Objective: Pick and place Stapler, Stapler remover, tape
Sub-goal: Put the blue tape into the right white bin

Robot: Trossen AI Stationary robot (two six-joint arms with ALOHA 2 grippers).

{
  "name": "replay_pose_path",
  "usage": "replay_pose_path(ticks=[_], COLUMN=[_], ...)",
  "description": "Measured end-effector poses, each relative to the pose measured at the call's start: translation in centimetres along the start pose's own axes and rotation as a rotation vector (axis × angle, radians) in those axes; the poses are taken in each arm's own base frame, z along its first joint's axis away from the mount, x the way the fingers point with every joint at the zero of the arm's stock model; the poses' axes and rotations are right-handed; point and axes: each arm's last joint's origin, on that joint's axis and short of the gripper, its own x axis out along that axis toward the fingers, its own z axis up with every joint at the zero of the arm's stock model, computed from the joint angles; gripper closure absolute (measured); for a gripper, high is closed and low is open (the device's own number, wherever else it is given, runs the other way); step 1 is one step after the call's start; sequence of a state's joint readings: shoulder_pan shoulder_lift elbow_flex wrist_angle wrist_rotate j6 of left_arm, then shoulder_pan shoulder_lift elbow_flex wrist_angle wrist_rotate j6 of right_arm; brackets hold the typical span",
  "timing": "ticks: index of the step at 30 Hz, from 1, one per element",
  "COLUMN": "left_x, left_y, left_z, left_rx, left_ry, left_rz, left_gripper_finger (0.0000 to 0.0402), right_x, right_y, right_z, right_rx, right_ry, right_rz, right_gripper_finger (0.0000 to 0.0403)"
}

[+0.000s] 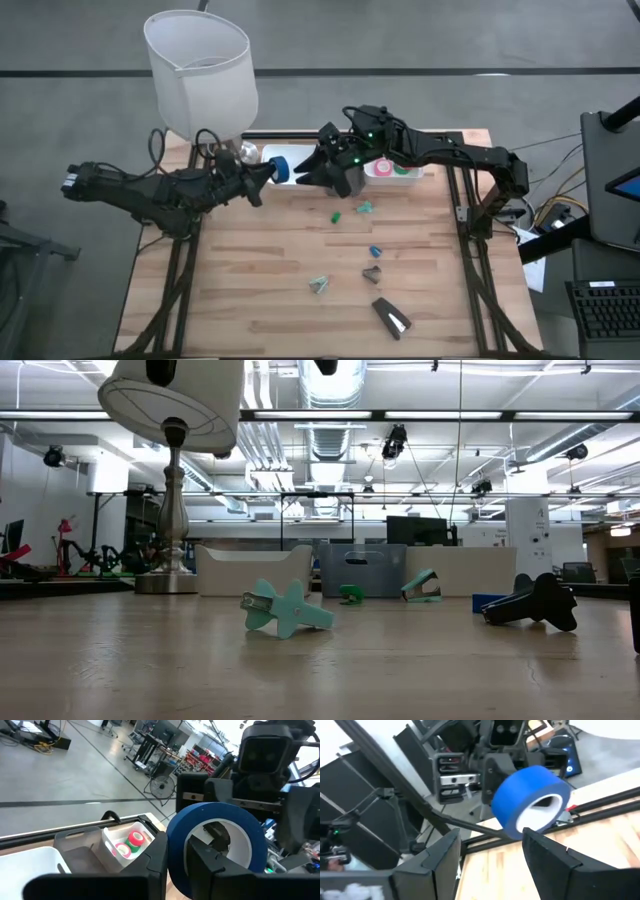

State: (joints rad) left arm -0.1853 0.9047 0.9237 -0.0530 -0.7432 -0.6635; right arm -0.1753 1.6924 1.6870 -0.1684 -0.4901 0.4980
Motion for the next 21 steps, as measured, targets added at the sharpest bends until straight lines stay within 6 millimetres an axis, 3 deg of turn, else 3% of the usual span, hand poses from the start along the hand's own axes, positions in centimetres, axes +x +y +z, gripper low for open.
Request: replay_pose_path(ticks=[7, 14, 21], left_x=[0.0, 0.2, 0.3], left_y=[-0.1, -0.3, -0.3], left_z=[0.2, 0.0, -0.1], left_rx=[-0.009, -0.005, -0.003], left_ry=[-0.011, -0.006, -0.004], left_rz=[-0.016, -0.03, -0.028], left_gripper_finger=[0.0346, 0.0351, 0.0343], right_x=[0.2, 2.1, 2.6], right_y=[-0.2, -0.6, -0.9], right_z=[-0.2, -0.6, -0.6], right_rx=[0.017, 0.04, 0.032], right_ry=[-0.003, -0.043, -0.074], right_rz=[-0.02, 0.028, 0.044], right_gripper_finger=[0.017, 0.0147, 0.0149])
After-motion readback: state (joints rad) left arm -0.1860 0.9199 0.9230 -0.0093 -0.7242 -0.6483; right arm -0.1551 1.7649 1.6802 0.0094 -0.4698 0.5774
